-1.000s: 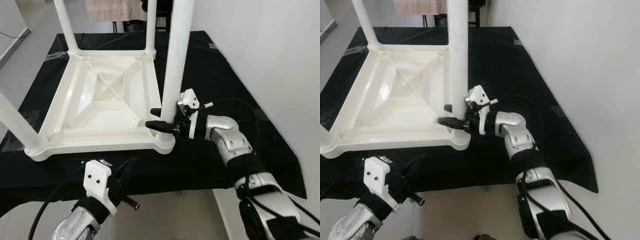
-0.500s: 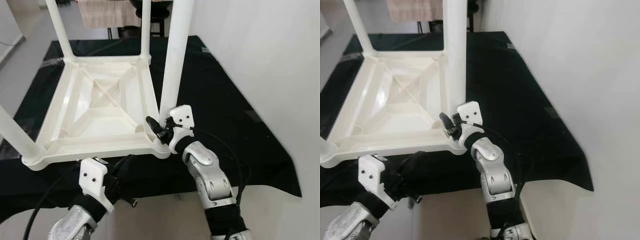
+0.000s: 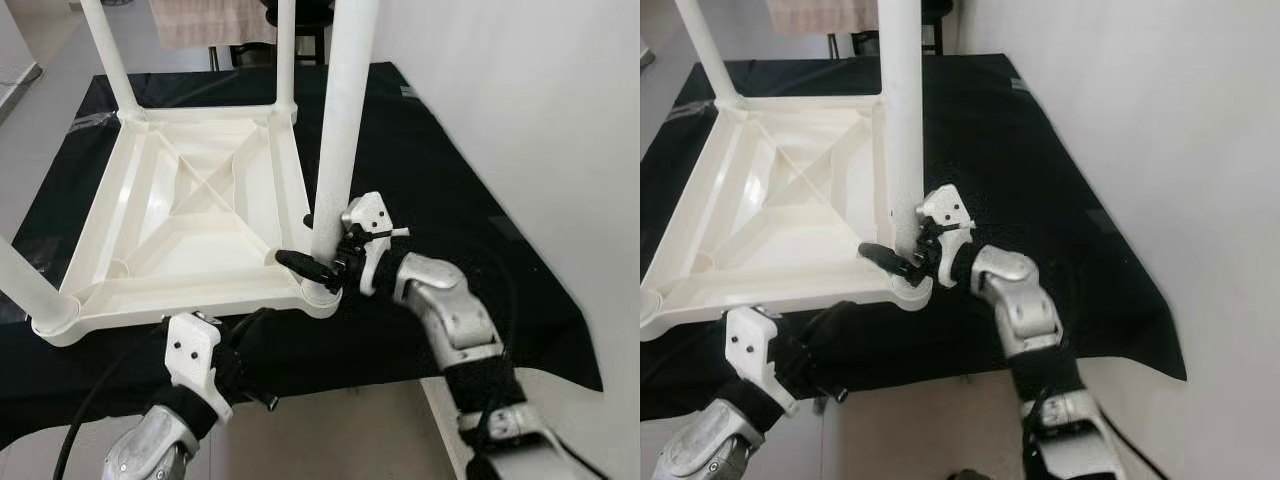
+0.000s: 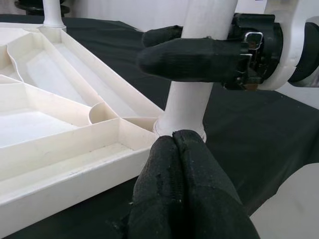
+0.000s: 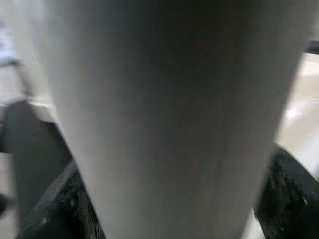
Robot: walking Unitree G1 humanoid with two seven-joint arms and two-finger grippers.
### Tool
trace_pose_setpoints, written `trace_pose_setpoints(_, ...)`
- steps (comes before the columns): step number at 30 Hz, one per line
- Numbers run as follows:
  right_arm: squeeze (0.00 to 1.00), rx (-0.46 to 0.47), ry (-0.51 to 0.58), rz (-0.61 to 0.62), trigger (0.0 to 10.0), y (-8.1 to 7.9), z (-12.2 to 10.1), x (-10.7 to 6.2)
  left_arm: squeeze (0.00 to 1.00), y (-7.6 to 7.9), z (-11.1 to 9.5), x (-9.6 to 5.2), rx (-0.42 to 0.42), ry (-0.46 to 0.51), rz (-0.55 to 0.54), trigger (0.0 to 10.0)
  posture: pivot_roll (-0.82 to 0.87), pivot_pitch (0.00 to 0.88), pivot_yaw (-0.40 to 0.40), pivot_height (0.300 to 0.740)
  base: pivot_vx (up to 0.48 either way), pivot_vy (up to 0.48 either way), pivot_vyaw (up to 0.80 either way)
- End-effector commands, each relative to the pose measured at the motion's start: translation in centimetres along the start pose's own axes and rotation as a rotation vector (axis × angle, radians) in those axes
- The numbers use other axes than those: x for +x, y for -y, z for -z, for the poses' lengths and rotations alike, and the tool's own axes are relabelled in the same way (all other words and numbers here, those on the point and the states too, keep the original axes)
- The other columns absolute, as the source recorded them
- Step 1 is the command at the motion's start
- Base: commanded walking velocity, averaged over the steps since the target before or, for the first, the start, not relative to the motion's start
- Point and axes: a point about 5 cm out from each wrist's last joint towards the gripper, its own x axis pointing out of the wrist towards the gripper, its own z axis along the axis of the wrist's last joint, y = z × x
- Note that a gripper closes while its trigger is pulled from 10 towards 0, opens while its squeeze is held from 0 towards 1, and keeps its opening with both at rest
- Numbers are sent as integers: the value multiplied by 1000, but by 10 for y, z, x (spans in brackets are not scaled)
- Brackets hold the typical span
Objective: Building children table
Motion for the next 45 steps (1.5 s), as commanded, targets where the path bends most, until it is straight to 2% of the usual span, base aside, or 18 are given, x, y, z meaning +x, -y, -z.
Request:
trace_pose_setpoints(1,0,3,13,-36,10000,4,-1,-3,0,1,4,-1,-5,-14,-4,10000,100,99,-83,740,0,0,0)
trace_pose_setpoints(3,0,7,12,-62,10000,9,-3,-6,0,2,5,-1,-5,-13,-4,10000,100,99,-83,740,0,0,0)
trace_pose_setpoints(4,0,25,20,-92,3569,16,-5,-10,0,2,5,-1,-5,-14,-4,10000,102,99,-81,740,0,0,0)
trace_pose_setpoints(5,0,25,20,-92,3569,16,-5,-10,0,2,5,-1,-5,-14,-4,10000,102,99,-81,740,0,0,0)
trace_pose_setpoints(6,0,44,30,-104,0,22,-7,-13,0,2,5,-1,-6,-14,-3,10000,104,101,-79,740,0,0,0)
trace_pose_setpoints(19,0,89,82,-14,0,33,5,-16,0,1,2,-6,-12,-16,-3,10000,82,129,-73,740,0,0,0)
trace_pose_setpoints(21,0,15,-26,194,0,37,13,-14,0,1,2,-7,-13,-16,-3,10000,80,138,-71,740,0,0,0)
trace_pose_setpoints(23,0,15,-26,194,0,37,13,-14,0,1,2,-7,-13,-16,-3,10000,80,138,-71,740,0,0,0)
trace_pose_setpoints(25,0,-5,-102,555,0,43,22,-17,0,0,1,-8,-13,-16,-3,10000,63,152,-67,740,0,0,0)
trace_pose_setpoints(26,0,-5,-102,555,0,43,22,-17,0,0,1,-8,-13,-16,-3,10000,63,152,-67,740,0,0,0)
trace_pose_setpoints(27,0,40,-79,721,0,27,30,-16,0,0,0,-8,-14,-15,-3,10000,45,158,-64,740,0,0,0)
trace_pose_setpoints(29,0,36,-56,793,0,7,36,-15,0,-1,-1,-8,-15,-14,-2,10000,46,161,-62,740,0,0,0)
trace_pose_setpoints(31,0,-121,-43,662,0,-25,33,8,0,-3,0,-6,-14,-15,-3,10000,42,146,-52,740,0,0,0)
trace_pose_setpoints(37,0,-108,-84,645,0,-19,40,14,0,-5,1,-4,-8,-12,-3,10000,58,134,-68,740,0,0,0)
trace_pose_setpoints(39,0,-97,-87,635,784,-19,40,15,0,-5,1,-3,-7,-11,-5,10000,52,131,-65,740,0,0,0)
trace_pose_setpoints(40,0,-66,-68,602,10000,-22,39,17,0,-5,2,-3,-7,-10,-6,10000,54,127,-64,740,0,0,0)
trace_pose_setpoints(41,1000,-1,-52,534,10000,-27,38,20,0,-5,2,-2,-7,-10,-6,10000,56,123,-63,740,0,0,0)
trace_pose_setpoints(45,1000,103,-5,320,10000,-37,31,28,0,-5,3,-1,-8,-10,-3,10000,55,119,-62,740,0,0,0)
